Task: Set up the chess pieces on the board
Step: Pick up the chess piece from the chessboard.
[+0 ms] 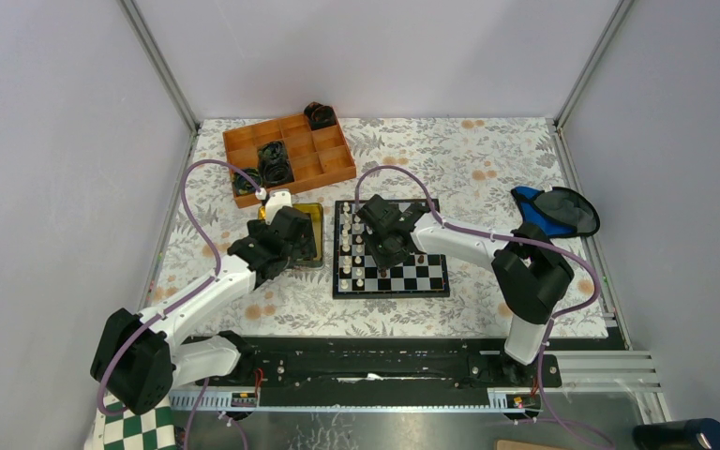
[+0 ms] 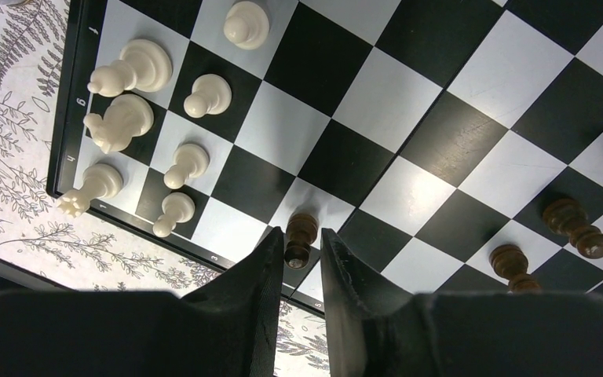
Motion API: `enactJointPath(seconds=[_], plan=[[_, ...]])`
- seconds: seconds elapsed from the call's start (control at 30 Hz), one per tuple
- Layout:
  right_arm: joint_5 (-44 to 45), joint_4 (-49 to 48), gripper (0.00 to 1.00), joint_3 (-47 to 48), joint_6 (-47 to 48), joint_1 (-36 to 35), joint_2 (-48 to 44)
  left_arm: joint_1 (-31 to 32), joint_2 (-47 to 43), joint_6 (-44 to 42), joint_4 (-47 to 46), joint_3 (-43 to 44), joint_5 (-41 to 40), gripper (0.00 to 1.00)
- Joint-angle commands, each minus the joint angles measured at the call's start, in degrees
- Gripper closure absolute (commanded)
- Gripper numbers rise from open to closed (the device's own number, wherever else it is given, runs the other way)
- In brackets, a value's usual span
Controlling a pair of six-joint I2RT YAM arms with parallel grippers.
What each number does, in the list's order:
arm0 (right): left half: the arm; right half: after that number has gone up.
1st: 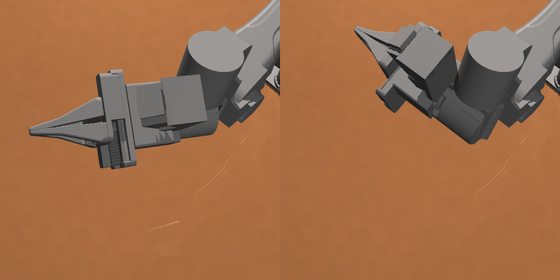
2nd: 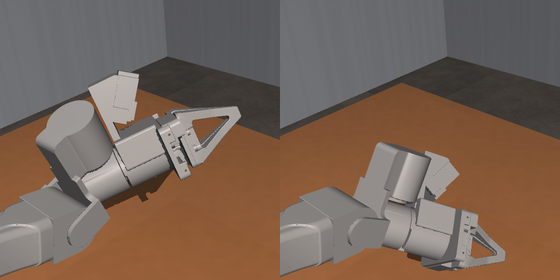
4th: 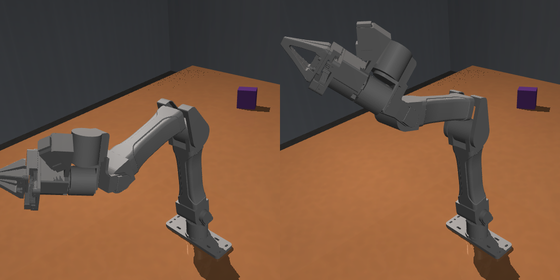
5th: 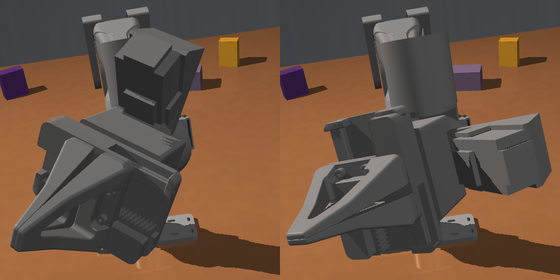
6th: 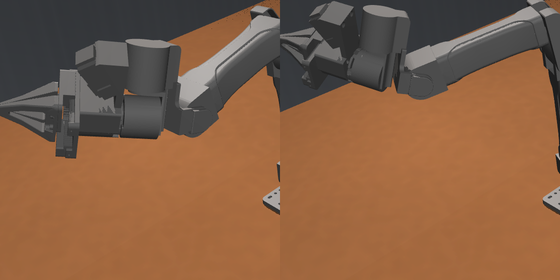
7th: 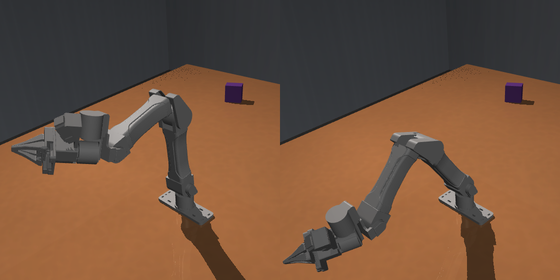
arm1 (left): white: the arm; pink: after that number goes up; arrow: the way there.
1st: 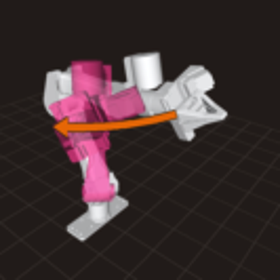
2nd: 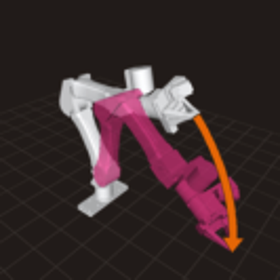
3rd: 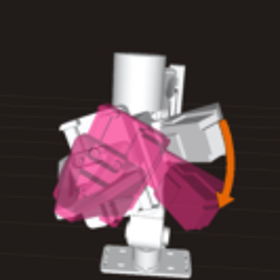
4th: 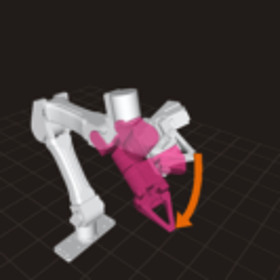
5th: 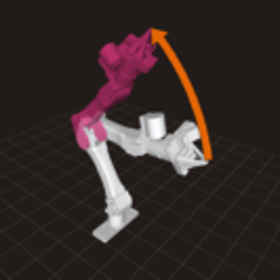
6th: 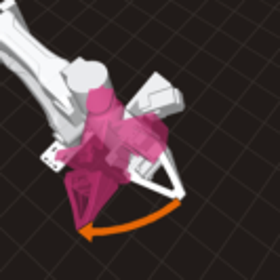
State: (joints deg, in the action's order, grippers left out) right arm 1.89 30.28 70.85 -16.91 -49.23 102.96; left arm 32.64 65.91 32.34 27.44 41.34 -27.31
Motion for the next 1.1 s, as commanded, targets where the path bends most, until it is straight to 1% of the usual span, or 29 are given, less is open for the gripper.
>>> enactJointPath(seconds=[0.0, 0.43, 0.47, 0.57, 0.63, 0.8, 1.07], plan=[[-1.0, 0.1, 0.71, -0.3, -0.5, -0.5, -0.4, 0.4, 0.1, -0.7, 0.0, 2.0, -1.6, 0.01], [-1.0, -0.1, 0.72, -1.4, -1.0, -0.6, -1.2, 0.4, 0.2, -0.7, 0.0, 2.1, -1.5, 0.01], [-1.0, -0.1, 0.74, -1.5, -1.0, -0.6, -1.2, 0.4, 0.2, -0.7, 0.1, 2.1, -1.5, 0.01], [-0.8, -0.1, 0.84, -1.6, -1.1, -0.5, -1.6, 0.5, 0.1, -0.7, 0.1, 2.1, -1.6, 0.01], [-0.5, 0.0, 0.88, -1.5, -1.1, -0.5, -1.8, 0.5, 0.2, -0.7, 0.1, 2.1, -1.6, 0.01], [1.3, 1.0, 0.93, -1.1, -1.1, -0.5, -3.6, 0.5, 0.1, -0.6, 0.2, 2.1, -1.6, 0.01], [6.8, 3.3, 0.94, -2.5, -2.3, -0.6, -8.2, 0.6, -0.1, -0.6, 0.2, 2.1, -1.7, 0.01]])
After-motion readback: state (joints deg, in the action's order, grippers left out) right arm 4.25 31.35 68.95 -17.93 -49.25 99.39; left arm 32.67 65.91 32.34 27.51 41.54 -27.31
